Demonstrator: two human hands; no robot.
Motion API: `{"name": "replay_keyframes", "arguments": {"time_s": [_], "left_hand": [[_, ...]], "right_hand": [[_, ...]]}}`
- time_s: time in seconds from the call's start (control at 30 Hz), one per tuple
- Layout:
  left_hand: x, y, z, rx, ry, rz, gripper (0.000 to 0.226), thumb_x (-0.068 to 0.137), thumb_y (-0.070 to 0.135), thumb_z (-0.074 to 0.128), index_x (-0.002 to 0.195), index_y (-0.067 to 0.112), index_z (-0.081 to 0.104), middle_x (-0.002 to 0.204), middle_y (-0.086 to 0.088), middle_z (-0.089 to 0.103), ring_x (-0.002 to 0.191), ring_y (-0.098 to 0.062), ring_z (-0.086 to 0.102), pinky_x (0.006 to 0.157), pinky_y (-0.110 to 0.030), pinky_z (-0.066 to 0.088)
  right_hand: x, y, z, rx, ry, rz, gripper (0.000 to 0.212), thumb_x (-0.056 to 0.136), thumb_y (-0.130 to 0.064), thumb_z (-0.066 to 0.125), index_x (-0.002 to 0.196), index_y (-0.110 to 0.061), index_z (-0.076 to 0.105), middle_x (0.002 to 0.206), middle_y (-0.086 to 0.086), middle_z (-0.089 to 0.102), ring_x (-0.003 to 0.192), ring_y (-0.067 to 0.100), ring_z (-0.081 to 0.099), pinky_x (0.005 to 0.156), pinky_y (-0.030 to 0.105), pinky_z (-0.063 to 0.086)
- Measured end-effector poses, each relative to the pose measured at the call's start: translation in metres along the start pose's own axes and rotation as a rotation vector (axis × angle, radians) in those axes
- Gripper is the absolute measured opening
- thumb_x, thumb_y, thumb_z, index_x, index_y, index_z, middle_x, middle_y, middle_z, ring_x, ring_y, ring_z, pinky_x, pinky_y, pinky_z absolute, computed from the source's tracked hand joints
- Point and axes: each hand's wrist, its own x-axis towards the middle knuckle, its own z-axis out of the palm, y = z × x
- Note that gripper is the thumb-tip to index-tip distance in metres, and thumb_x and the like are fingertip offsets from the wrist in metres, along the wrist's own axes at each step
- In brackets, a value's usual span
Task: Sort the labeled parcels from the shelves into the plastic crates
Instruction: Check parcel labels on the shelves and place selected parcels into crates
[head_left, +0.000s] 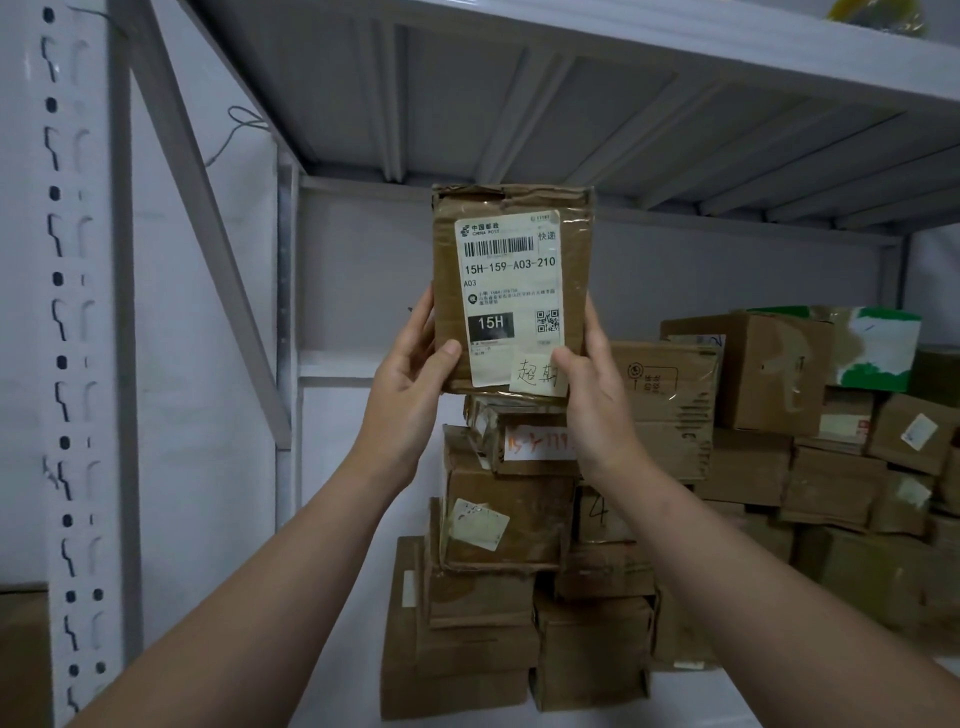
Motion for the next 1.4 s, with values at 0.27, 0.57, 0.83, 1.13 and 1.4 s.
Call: {"name": "replay_keyframes", "arguments": {"time_s": [0.27, 0.57, 0.83, 1.13, 1.4], "left_hand": [[0.000, -0.002, -0.009, 0.034, 0.003, 0.009, 0.053, 0.100, 0.013, 0.045, 0.147, 0.034, 0.030, 0.137, 0.004, 0.056, 0.120, -0.010, 0.057, 0.094, -0.025, 0.051], [-0.002, 0.006, -0.009, 0.059, 0.080, 0.023, 0.048, 0.098, 0.032, 0.048, 0.143, 0.030, 0.033, 0.138, 0.001, 0.052, 0.127, -0.016, 0.050, 0.105, -0.040, 0.045], [-0.019, 0.029, 0.030, -0.083, 0.011, 0.092, 0.039, 0.095, 0.029, 0.051, 0.130, 0.034, 0.037, 0.134, -0.008, 0.052, 0.118, -0.017, 0.057, 0.087, -0.022, 0.051], [-0.081, 0.041, 0.135, -0.194, -0.060, 0.029, 0.035, 0.091, 0.037, 0.051, 0.123, 0.044, 0.039, 0.136, -0.004, 0.051, 0.121, -0.013, 0.054, 0.099, -0.034, 0.048], [-0.185, 0.038, 0.294, -0.356, -0.063, -0.142, 0.032, 0.099, 0.020, 0.043, 0.129, 0.027, 0.034, 0.123, 0.009, 0.055, 0.103, 0.012, 0.057, 0.081, -0.008, 0.043]], "right_hand": [[0.006, -0.002, 0.009, -0.007, -0.021, 0.007, 0.051, 0.103, -0.007, 0.029, 0.150, -0.026, 0.024, 0.120, -0.025, 0.044, 0.088, -0.031, 0.049, 0.072, 0.000, 0.042], [0.000, -0.018, 0.019, 0.006, 0.021, 0.013, 0.049, 0.103, -0.010, 0.030, 0.149, -0.027, 0.027, 0.114, -0.028, 0.048, 0.088, -0.028, 0.052, 0.071, 0.001, 0.043], [-0.036, -0.047, -0.005, -0.033, 0.181, 0.007, 0.044, 0.104, -0.019, 0.031, 0.148, -0.023, 0.027, 0.108, -0.027, 0.050, 0.084, -0.027, 0.054, 0.067, 0.000, 0.042], [-0.100, -0.079, -0.101, -0.125, 0.313, 0.026, 0.046, 0.105, -0.020, 0.030, 0.150, -0.019, 0.025, 0.117, -0.017, 0.054, 0.091, -0.020, 0.058, 0.074, 0.005, 0.046], [-0.205, -0.117, -0.249, -0.267, 0.426, 0.131, 0.041, 0.104, -0.023, 0.032, 0.145, -0.029, 0.030, 0.127, -0.009, 0.057, 0.111, -0.003, 0.058, 0.089, 0.019, 0.051]]}}
